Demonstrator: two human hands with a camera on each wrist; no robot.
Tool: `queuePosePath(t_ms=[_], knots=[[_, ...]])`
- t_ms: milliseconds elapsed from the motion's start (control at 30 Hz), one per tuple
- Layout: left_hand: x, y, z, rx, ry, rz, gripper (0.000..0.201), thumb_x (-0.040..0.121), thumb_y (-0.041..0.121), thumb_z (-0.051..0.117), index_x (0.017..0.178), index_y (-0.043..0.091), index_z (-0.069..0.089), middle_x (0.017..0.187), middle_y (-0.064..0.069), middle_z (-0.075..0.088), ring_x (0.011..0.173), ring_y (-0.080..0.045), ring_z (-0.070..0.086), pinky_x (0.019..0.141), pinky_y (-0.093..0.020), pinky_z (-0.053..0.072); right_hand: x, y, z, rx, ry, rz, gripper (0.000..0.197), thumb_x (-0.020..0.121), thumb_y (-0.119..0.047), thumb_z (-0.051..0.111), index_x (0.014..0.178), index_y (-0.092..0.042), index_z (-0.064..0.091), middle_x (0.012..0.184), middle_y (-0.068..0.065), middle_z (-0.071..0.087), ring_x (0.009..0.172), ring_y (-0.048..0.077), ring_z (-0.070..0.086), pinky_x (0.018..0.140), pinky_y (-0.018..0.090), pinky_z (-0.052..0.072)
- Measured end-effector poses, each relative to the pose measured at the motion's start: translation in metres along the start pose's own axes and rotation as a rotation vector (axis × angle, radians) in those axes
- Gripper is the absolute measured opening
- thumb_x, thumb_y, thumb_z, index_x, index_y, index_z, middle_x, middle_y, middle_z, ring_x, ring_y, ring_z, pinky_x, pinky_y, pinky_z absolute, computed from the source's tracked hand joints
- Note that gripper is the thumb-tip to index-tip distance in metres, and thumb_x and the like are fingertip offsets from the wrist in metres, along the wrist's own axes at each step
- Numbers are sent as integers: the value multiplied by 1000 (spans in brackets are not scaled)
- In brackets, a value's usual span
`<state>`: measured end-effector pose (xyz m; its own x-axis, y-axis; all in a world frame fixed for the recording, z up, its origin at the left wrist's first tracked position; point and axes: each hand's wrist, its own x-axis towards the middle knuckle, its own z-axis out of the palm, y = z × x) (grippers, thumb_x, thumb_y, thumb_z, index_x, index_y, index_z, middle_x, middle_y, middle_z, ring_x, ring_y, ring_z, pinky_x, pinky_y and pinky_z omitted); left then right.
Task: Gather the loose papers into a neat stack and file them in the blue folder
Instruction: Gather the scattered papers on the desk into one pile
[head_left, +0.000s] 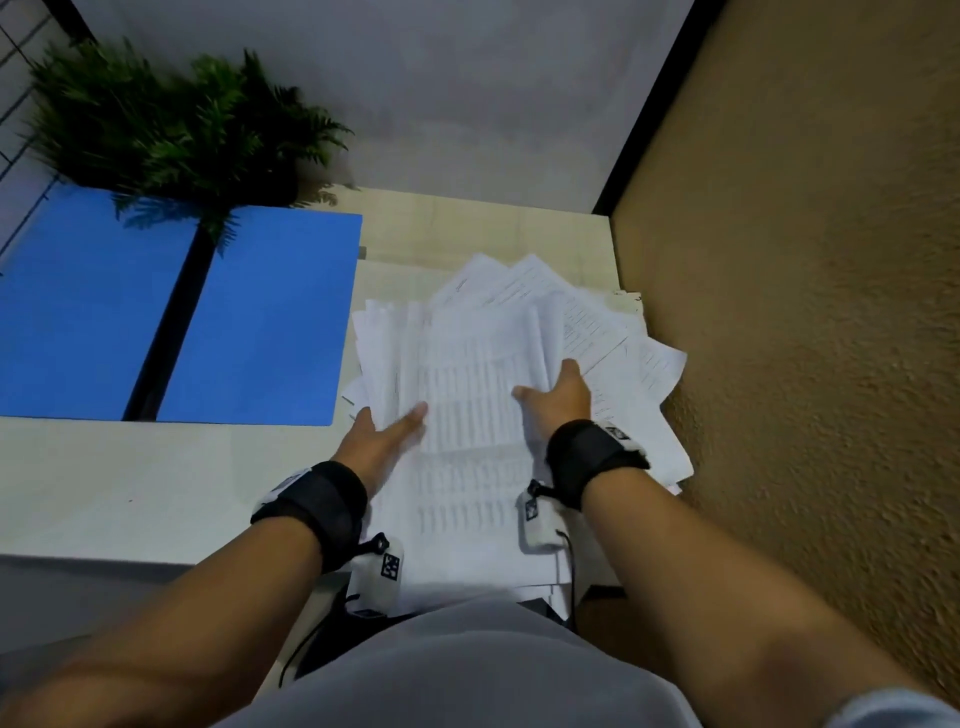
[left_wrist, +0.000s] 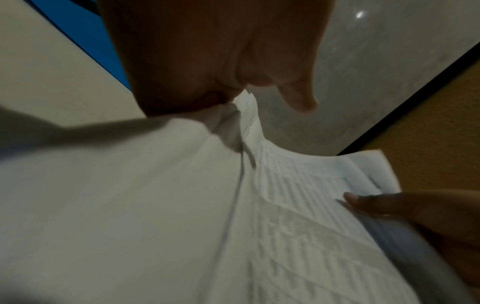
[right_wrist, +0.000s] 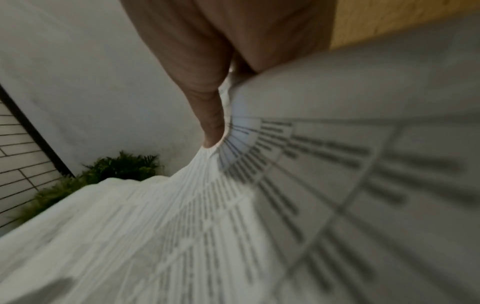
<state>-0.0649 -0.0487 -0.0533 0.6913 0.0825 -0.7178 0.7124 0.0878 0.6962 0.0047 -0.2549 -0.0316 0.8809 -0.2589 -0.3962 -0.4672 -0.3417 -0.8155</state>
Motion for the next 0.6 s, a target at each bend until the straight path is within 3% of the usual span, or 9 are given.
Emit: queuePosePath(t_ms=[67, 100, 167, 233, 300, 400, 467, 533, 600], knots=[[-4, -3, 4, 146, 96, 58, 74, 86, 20, 73, 146, 11, 31, 129, 0, 54, 120, -14, 52, 98, -30, 40, 2, 7, 11, 89, -72, 31, 36, 82, -14, 72, 104, -9, 45, 108, 14, 58, 98, 31, 60, 84, 36, 52], [0, -7, 2, 223, 155, 86, 60, 86, 10, 71, 138, 9, 42, 127, -5, 59, 117, -22, 56, 94, -31, 43, 7, 11, 14, 168, -40, 38, 36, 81, -16, 74, 102, -10, 46, 106, 16, 60, 97, 32, 62, 85, 40, 55], [9, -15, -5, 197, 205, 88, 45, 87, 1, 65, 129, 10, 53, 123, -10, 64, 113, -29, 60, 97, -37, 47, 21, 10, 8, 289, 187, 106, 38, 83, -17, 73, 110, -11, 47, 105, 13, 59, 98, 29, 61, 92, 40, 52], [12, -19, -13, 106, 218, 69, 41, 87, -1, 61, 125, 13, 57, 117, -10, 66, 112, -33, 62, 101, -46, 47, 38, 9, -11, 235, 375, 243, 54, 86, -29, 70, 129, -6, 46, 126, 14, 55, 116, 30, 55, 104, 42, 44], [14, -24, -20, 104, 215, 62, 40, 89, -3, 59, 125, 14, 57, 114, -9, 66, 109, -33, 62, 100, -48, 47, 47, 11, -27, 205, 301, 381, 64, 91, -46, 58, 138, -5, 45, 140, 15, 51, 127, 31, 51, 104, 37, 41], [17, -29, -27, 57, 171, 44, 45, 90, -3, 57, 130, 18, 55, 121, -9, 65, 113, -34, 61, 103, -52, 45, 51, 6, -28, 164, 84, 411, 49, 94, -34, 60, 135, -9, 51, 136, 13, 56, 126, 29, 52, 94, 25, 40], [20, -34, -31, 35, 154, 42, 48, 89, -3, 57, 129, 22, 54, 124, -9, 65, 115, -34, 60, 104, -54, 44, 50, 0, -27, 48, 72, 339, 40, 93, -27, 64, 126, -6, 58, 128, 11, 62, 120, 29, 56, 88, 23, 41], [22, -38, -33, 1, 146, 46, 49, 89, -2, 57, 130, 23, 54, 124, -8, 65, 116, -34, 60, 105, -55, 43, 50, -1, -25, -49, 39, 333, 39, 95, -26, 59, 127, -4, 58, 131, 11, 60, 121, 29, 55, 92, 25, 42], [20, -36, -33, -26, 151, 53, 47, 91, -3, 55, 132, 20, 53, 124, -8, 65, 115, -33, 60, 105, -53, 43, 55, 4, -27, -72, 88, 259, 37, 98, -18, 52, 131, -1, 53, 133, 13, 58, 121, 30, 55, 86, 23, 40]])
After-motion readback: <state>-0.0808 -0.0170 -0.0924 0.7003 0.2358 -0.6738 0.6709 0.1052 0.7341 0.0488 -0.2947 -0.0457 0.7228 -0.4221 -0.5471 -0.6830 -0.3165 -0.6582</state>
